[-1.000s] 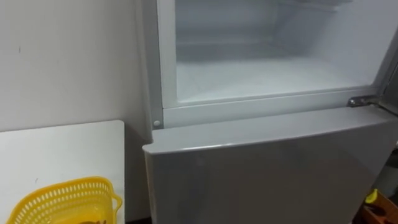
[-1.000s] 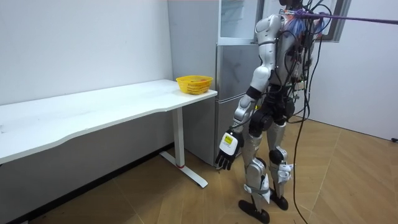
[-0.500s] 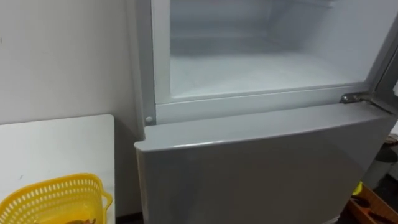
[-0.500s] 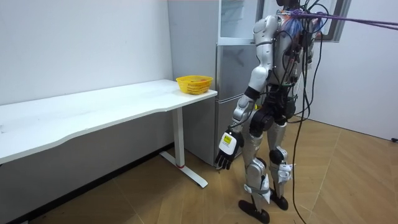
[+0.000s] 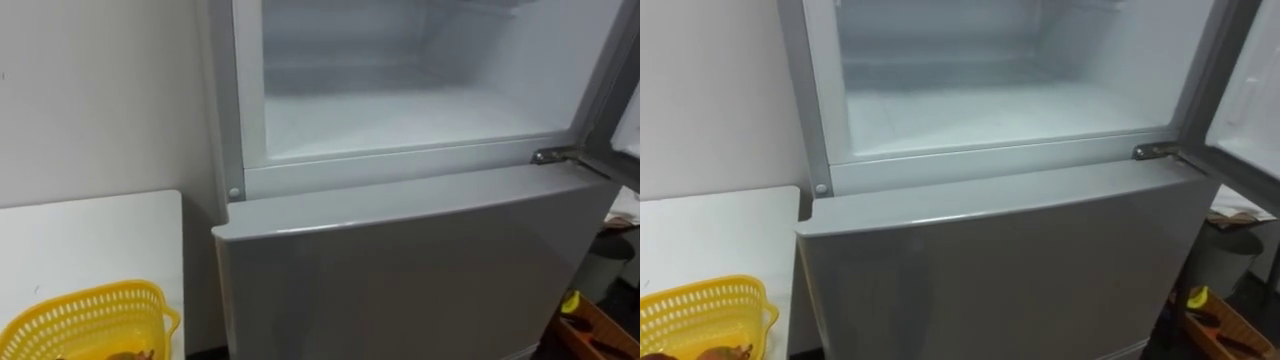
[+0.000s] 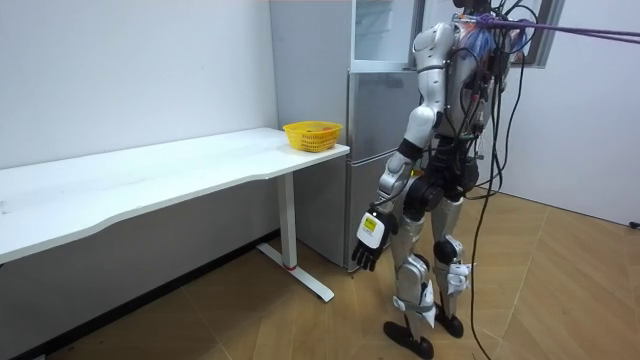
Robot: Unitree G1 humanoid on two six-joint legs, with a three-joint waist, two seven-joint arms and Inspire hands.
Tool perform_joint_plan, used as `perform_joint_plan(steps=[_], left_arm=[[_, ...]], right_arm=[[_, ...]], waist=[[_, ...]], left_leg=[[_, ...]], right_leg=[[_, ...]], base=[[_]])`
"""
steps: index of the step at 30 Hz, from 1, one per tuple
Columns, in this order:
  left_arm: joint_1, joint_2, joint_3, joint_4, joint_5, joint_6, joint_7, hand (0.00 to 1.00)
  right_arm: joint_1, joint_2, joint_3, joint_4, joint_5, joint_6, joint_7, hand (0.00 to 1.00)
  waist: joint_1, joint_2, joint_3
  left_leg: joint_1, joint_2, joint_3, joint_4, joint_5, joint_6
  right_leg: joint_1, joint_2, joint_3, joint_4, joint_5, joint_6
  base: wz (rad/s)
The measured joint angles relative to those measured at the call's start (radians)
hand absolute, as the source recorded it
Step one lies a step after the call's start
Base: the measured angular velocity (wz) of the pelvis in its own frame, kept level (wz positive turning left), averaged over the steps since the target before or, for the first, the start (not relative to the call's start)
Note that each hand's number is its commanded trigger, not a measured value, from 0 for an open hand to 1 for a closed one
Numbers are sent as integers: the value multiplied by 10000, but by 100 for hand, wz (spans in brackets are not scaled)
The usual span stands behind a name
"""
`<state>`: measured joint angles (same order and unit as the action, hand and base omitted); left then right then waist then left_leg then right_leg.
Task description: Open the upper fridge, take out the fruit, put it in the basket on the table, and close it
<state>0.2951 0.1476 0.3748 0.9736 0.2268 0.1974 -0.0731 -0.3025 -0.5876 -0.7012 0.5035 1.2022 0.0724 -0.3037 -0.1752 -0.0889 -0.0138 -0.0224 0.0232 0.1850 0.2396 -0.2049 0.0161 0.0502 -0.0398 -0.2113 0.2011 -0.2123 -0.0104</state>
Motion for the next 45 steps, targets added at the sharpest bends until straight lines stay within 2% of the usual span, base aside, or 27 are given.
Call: perform_joint_plan(steps=[4,9,12,16,23,29,33,39,41,45], left_arm=[[100,28,-78,64,9,-35,0,0],[198,42,-76,119,8,-74,9,0],[217,46,-75,143,8,-143,21,0],[262,50,-75,296,13,-164,22,0],[280,61,-96,372,12,-173,22,0],[275,66,-261,403,2,-258,0,0],[280,62,-278,407,-19,-332,-47,0],[217,233,-856,808,6,-345,-36,0],[216,314,-853,1106,10,-375,-33,0],[250,346,-859,1587,6,-395,-92,0]], right_arm=[[206,0,178,-71,-95,119,966,0],[231,0,445,-71,-303,149,1934,0],[298,0,532,-70,-343,152,2423,0],[314,1,559,-70,-522,166,2992,0],[321,4,951,-70,-460,167,3621,0],[321,4,1318,-70,-337,169,4132,0],[321,4,1424,-70,-478,168,4593,0],[377,146,2155,-626,-492,150,5007,0],[392,180,2314,-739,-483,149,5205,0],[564,355,2331,-954,-570,-168,5261,0]], waist=[[184,-7,1],[176,-49,8],[185,-125,47],[186,-170,43],[191,-254,-11],[207,-261,-19],[367,-261,-25],[493,-267,-47],[519,-267,-45],[764,-250,-46]], left_leg=[[161,7,62,-38,2,-4],[189,0,60,-62,8,-13],[238,-2,61,-78,9,-16],[232,-5,27,-110,10,-18],[265,-25,11,-185,30,-50],[362,-6,9,-173,33,-54],[363,-6,13,-167,39,-64],[406,9,-7,-171,55,-87],[461,10,4,-170,57,-92],[494,19,-28,-165,60,-98]], right_leg=[[75,-12,113,-157,8,-15],[105,16,136,-148,18,-26],[174,48,129,-194,18,-27],[217,18,73,-292,21,-31],[245,48,-56,-294,25,-38],[378,37,-113,-309,28,-43],[373,16,-97,-299,34,-53],[409,37,-30,-268,59,-95],[491,63,26,-274,70,-113],[512,81,63,-270,80,-131]], base=[[-7],[-1],[0],[0],[0],[1],[0],[-6],[-11],[-4]])
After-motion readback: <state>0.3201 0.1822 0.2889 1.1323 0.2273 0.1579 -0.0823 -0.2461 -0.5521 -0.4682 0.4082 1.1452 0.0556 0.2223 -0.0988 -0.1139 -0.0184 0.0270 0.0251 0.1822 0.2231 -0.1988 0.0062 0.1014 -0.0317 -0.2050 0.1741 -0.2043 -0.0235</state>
